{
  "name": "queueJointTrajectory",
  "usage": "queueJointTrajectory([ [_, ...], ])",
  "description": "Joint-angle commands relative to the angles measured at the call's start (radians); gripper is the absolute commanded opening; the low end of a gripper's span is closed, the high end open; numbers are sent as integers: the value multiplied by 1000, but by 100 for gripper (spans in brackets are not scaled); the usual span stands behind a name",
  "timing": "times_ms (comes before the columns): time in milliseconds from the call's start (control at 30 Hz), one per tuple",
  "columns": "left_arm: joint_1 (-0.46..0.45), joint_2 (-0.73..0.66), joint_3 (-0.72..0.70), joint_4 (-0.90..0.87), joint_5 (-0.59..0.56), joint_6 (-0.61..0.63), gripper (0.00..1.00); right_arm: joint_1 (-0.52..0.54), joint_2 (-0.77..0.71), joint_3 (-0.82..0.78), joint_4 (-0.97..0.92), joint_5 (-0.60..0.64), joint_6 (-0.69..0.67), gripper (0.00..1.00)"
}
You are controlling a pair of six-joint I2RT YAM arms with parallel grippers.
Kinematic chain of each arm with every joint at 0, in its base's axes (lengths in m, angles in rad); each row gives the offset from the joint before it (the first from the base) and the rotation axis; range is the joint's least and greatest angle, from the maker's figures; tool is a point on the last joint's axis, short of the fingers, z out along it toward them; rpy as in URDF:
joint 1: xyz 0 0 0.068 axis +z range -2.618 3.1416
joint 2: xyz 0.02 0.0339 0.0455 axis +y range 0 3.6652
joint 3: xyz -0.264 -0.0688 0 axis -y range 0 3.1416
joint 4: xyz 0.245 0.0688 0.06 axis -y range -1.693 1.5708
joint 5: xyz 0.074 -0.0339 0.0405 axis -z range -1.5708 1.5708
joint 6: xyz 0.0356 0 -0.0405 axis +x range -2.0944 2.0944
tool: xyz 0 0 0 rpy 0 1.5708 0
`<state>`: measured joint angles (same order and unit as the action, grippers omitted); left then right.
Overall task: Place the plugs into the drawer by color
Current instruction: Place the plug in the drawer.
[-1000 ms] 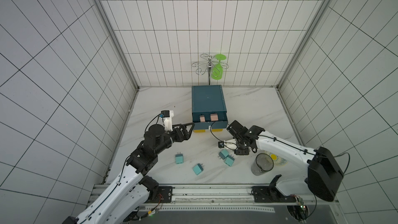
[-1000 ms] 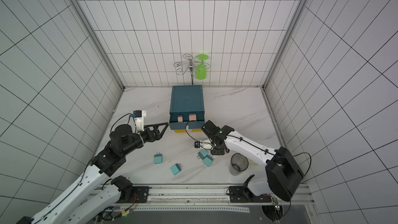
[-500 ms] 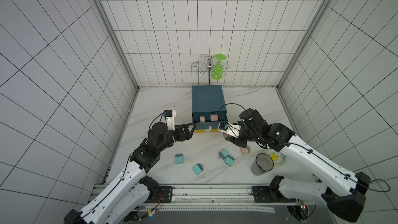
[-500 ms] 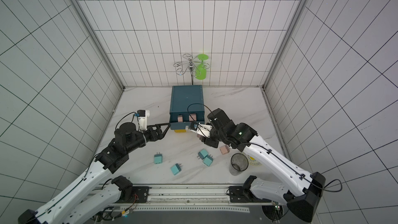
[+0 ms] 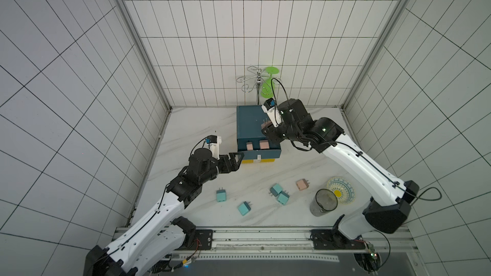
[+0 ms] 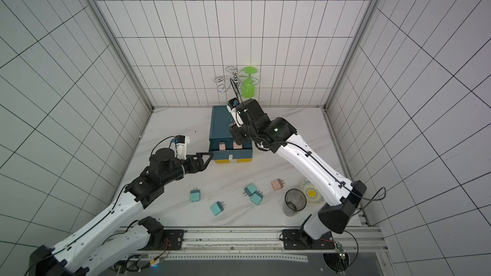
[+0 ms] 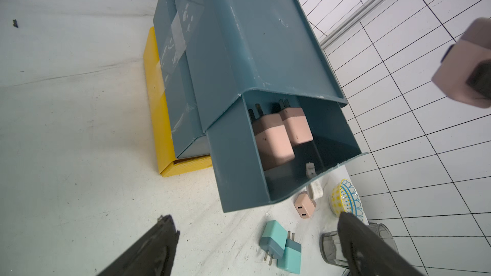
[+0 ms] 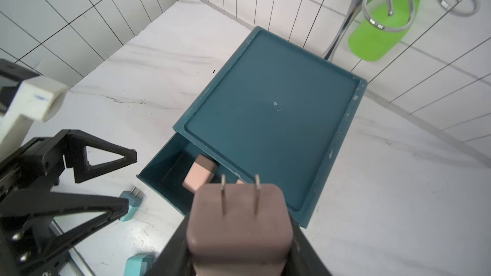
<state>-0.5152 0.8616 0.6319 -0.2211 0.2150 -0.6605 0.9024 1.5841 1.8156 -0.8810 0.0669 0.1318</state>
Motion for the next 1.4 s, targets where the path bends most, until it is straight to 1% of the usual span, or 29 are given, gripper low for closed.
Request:
queueJointTrajectory([
  [0, -3, 2, 23, 13, -12, 22, 96, -1, 77, 83, -138, -21, 136, 0],
  [100, -3, 2, 23, 11, -19, 26, 95, -3, 150, 153, -216, -12, 165, 0],
  [167, -4, 4, 25, 10, -22, 27, 95, -1, 187, 174, -243, -40, 169, 0],
  [333, -9, 7, 29, 7, -14, 25, 95, -1, 233, 184, -279, -59, 189, 0],
  [500, -11, 12, 32, 5, -16, 26, 95, -4, 251, 158, -280, -28, 193, 0],
  [667, -14, 24, 33, 5, -13, 26, 95, -5, 323, 186, -294, -42, 192, 0],
  [867, -17, 27, 35, 5, -19, 29, 96, -15, 369, 200, -302, -39, 194, 0],
  [1033, -20, 33, 37, 3, -17, 29, 99, -33, 393, 210, -309, -36, 189, 12],
  [1133, -23, 33, 38, 5, -19, 29, 99, -43, 406, 210, -313, -33, 192, 16],
  [1233, -25, 31, 39, 4, -21, 29, 99, -48, 426, 229, -330, -33, 199, 17],
  [1367, -25, 28, 39, 1, -27, 32, 99, -46, 432, 244, -337, -48, 204, 22],
])
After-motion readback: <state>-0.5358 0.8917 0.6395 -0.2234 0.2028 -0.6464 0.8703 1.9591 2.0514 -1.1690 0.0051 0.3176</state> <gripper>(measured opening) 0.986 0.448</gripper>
